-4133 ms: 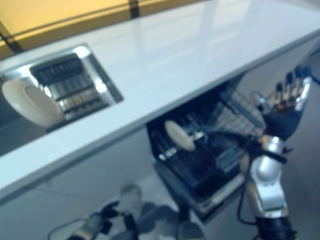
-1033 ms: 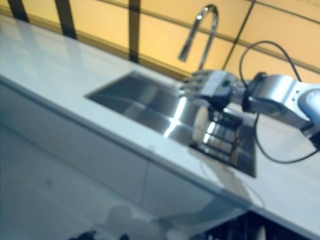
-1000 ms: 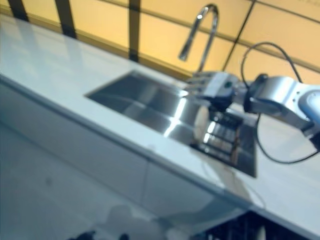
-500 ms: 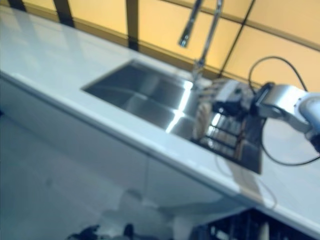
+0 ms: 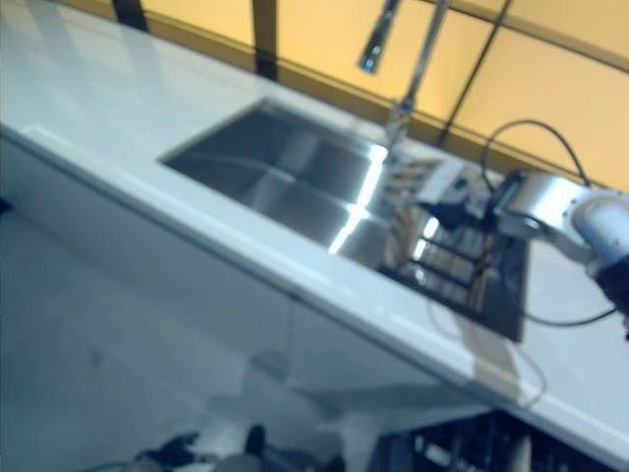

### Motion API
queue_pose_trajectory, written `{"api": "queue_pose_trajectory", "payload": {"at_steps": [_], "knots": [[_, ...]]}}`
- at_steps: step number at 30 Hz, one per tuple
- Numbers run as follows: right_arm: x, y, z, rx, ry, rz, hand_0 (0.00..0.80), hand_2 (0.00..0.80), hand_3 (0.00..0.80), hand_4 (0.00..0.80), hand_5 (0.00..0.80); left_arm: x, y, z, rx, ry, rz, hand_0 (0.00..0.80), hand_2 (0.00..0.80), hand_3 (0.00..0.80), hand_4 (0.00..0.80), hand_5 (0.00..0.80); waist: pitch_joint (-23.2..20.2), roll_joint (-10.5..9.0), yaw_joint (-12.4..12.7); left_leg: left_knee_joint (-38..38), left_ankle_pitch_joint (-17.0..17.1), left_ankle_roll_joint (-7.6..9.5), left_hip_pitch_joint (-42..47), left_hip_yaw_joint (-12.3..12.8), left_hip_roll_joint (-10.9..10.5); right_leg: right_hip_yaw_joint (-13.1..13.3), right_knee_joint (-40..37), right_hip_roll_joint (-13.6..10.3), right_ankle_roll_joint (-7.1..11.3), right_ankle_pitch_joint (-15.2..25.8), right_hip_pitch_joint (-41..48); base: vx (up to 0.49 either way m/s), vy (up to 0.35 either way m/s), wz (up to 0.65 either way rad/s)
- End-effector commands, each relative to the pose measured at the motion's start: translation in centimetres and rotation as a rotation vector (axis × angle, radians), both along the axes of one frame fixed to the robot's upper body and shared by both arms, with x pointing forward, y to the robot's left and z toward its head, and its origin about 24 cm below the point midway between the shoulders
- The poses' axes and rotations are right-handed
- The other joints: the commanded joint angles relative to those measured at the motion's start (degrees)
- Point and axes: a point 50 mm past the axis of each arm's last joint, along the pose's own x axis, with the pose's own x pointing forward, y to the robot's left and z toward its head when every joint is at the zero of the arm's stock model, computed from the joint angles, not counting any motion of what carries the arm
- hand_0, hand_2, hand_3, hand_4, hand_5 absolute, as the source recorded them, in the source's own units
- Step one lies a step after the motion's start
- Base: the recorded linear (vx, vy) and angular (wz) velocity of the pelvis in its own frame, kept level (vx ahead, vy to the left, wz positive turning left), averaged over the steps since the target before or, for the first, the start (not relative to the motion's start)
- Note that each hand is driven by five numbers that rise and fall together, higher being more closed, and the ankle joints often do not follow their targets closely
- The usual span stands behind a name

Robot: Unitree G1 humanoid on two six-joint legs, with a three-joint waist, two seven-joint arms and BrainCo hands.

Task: Take plates into dishwasher

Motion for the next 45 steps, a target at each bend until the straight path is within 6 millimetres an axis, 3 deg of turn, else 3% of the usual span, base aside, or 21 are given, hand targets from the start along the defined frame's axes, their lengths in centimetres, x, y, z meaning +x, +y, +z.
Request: {"api": "queue_pose_trajectory", "payload": {"at_steps": [1,45], "knots": [[0.4,-0.4,4.4,0.056,-0.253,-0.023,0.000,0.000,0.000,0.000,0.000,2.0,-0.3,0.8,0.006,-0.052,-0.104,0.000,0.000,0.000,0.000,0.000,2.6,-0.62,2.5,1.5,-4.6,-1.80,1.4,2.9,3.2,1.0,3.6,-0.2,0.86,-2.3,-2.1,-0.008,-0.034,0.04],[1.5,-0.5,2.0,-0.012,-0.103,-0.142,0.000,0.000,0.000,0.000,0.000,4.5,0.4,2.2,0.024,-0.135,-0.082,0.000,0.000,0.000,0.000,0.000,6.4,-1.82,3.9,1.0,-3.3,-1.60,-2.0,1.3,3.0,-0.3,4.8,0.1,0.63,-2.0,-4.9,-0.002,-0.002,0.01]]}}
